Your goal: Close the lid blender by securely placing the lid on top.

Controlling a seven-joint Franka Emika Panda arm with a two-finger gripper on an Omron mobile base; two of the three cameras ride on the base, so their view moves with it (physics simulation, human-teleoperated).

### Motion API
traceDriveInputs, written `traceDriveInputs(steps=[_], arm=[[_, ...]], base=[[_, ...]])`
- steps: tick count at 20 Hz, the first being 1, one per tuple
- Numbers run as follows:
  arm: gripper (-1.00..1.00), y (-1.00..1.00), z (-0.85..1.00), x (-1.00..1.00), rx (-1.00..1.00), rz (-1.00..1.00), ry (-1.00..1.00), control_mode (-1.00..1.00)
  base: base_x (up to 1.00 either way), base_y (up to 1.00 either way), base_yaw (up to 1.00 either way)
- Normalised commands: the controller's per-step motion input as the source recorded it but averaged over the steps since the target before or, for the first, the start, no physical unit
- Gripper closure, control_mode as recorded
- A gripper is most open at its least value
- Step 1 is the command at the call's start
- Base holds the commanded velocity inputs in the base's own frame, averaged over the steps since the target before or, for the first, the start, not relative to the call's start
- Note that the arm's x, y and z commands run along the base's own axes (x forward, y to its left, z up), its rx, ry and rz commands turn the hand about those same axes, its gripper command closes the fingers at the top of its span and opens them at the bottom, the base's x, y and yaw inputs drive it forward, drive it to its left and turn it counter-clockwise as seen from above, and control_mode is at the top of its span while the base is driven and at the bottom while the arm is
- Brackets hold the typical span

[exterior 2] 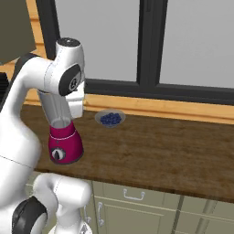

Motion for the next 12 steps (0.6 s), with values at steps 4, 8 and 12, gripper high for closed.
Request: traceDriveInputs(steps=[4,8,12], arm=[[-1.0,-1.0,-1.0,-1.0,0.0,0.0,0.0,-1.0],[-1.0,-1.0,-0.97,-1.0,0.06,0.0,-0.12,-1.0],[-1.0,-0.92,0.49,-0.96,0.46,0.0,-0.37,-1.0]], base=[[0.0,0.0,0.0],[0.0,0.0,0.0],[0.0,0.0,0.0]])
